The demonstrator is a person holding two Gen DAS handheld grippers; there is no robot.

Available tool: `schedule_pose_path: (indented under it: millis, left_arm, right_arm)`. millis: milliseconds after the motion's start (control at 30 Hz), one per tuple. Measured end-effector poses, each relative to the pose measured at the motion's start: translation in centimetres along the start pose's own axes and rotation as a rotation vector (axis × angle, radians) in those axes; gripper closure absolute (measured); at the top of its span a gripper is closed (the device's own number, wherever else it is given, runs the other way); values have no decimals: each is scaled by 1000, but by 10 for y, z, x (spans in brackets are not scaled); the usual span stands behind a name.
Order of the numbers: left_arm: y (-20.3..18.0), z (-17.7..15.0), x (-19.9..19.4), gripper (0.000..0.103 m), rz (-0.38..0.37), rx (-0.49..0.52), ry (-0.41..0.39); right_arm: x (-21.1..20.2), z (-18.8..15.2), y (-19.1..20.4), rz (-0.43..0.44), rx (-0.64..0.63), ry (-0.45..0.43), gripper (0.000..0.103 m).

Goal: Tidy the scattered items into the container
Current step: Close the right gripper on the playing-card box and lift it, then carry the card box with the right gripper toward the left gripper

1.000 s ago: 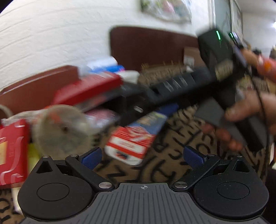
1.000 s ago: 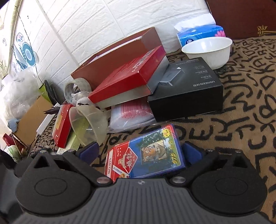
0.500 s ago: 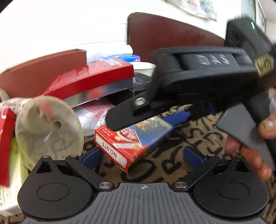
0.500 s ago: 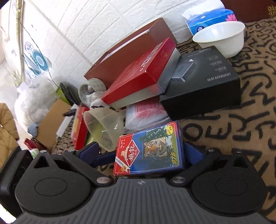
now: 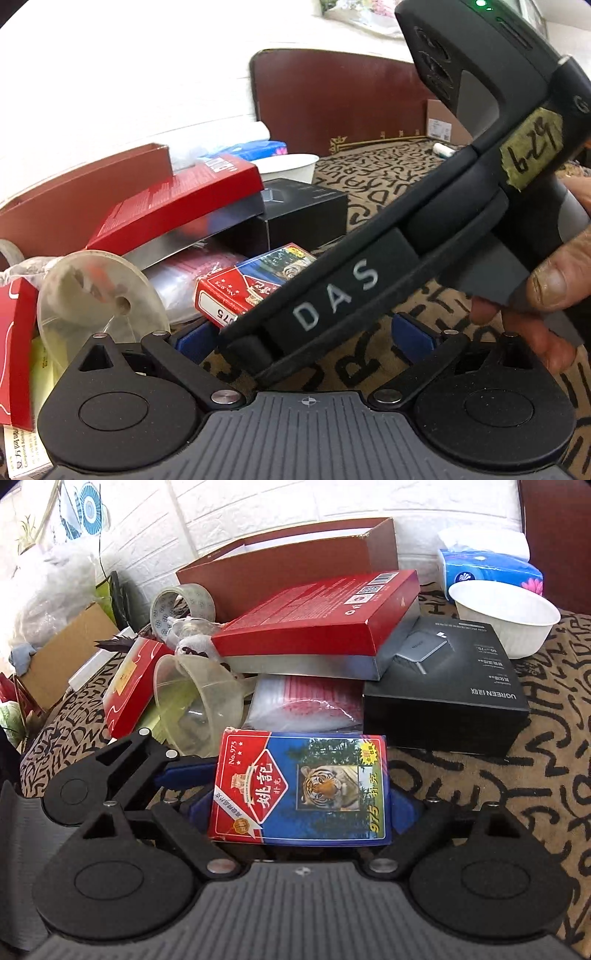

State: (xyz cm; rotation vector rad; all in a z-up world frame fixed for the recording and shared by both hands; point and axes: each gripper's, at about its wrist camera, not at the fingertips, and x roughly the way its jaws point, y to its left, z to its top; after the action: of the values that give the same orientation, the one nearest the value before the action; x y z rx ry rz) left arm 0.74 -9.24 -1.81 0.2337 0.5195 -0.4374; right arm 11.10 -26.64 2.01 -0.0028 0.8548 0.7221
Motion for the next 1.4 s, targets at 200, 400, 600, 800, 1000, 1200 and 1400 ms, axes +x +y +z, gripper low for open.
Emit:
schedule_pose_path:
  millis: [200, 400, 600, 800, 1000, 1200, 1400]
  left_arm:
    - [-14, 0, -13, 0, 155, 20, -29]
    - [-19, -9, -22, 0, 160, 58, 24]
    - [10, -22, -55, 0, 13, -39, -2]
    - [10, 10, -13, 0, -129, 21, 7]
    - [8, 22, 9, 0, -151, 170, 61]
    - [8, 20, 25, 1, -223, 304, 55]
    - [9, 27, 30, 17, -270, 342, 60]
  right_arm:
    - [2, 4, -2, -53, 84, -9, 10]
    - [-6, 5, -10, -29, 217, -27, 0]
    - [-42, -1, -28, -45, -7, -168, 1]
    - [-39, 0, -35, 43, -601, -139, 1]
    - [-6, 19, -46, 243, -770, 33, 1]
    - [11, 21, -43, 373, -883, 90, 9]
    - [4, 18, -27, 365, -915, 150, 24]
